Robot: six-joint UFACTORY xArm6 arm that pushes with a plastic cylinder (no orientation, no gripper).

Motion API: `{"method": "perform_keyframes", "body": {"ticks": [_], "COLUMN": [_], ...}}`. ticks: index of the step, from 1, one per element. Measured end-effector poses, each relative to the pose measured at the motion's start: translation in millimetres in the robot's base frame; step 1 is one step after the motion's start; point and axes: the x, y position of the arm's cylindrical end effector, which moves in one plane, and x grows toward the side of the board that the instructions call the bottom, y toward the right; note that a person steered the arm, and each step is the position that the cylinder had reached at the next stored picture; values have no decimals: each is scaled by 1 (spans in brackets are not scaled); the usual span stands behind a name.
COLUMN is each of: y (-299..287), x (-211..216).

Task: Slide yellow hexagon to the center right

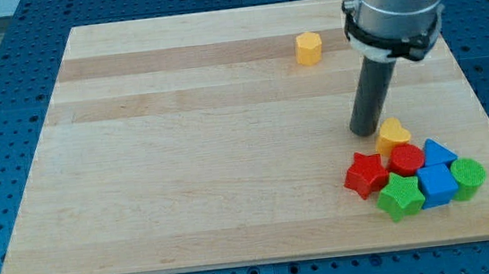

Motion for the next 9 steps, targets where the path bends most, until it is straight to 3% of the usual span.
{"method": "perform_keyframes", "body": {"ticks": [4,5,7,8,9], "y": [29,-3,-169,-179,-131], "x": [22,8,-42,-114,-146]}}
